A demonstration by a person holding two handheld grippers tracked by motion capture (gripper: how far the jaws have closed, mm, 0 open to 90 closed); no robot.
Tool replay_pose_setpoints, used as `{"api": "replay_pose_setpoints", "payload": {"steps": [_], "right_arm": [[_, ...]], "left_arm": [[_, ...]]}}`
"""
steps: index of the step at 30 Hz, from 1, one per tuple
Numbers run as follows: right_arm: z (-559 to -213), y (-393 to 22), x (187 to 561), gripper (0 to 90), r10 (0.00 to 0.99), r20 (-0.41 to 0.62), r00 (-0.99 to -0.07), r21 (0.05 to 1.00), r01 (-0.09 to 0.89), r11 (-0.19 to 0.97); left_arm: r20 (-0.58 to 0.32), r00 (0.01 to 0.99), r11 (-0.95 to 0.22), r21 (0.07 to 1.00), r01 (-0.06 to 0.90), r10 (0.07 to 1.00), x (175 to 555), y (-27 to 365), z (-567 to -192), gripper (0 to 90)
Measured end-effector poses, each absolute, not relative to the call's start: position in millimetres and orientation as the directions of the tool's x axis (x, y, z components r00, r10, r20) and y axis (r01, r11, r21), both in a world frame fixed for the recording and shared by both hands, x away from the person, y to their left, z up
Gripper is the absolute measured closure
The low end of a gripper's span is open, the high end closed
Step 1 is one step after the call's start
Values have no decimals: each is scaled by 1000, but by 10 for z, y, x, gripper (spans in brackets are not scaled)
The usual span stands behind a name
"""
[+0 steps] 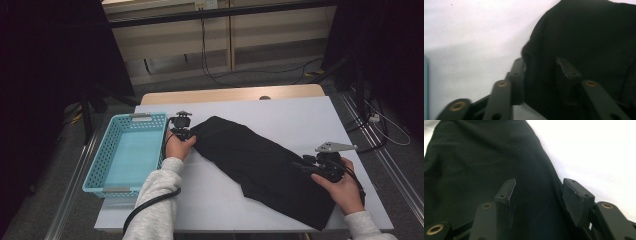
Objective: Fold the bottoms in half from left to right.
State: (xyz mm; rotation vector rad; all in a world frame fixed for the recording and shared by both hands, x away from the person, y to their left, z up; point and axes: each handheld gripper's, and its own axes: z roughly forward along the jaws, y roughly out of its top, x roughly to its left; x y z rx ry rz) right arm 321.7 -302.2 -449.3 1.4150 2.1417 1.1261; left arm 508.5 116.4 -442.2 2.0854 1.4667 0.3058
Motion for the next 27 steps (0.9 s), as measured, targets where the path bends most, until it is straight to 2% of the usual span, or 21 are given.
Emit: {"api": "replay_pose_setpoints", "payload": {"steps": [4, 7, 11, 16, 27], "right_arm": [[-4500, -3021, 3221, 438, 881, 147, -450, 762, 619, 189], [-4516, -3034, 3228, 413, 880, 154, -448, 760, 623, 184], [-4526, -3034, 3235, 395, 872, 177, -456, 755, 631, 177], [-4510, -3012, 3238, 331, 868, 165, -469, 759, 622, 192], [-4504, -3006, 3241, 266, 870, 153, -469, 753, 626, 205]], "left_arm": [[-177, 372, -229, 534, 814, 911, 5098, 1170, -4403, 773], [-175, 367, -227, 529, 818, 914, 5099, 1143, -4395, 806], [-189, 341, -199, 525, 828, 921, 5100, 1138, -4393, 823], [-177, 339, -206, 516, 832, 924, 5109, 1122, -4326, 835], [-185, 324, -175, 550, 816, 928, 5141, 1181, -4091, 843]]}}
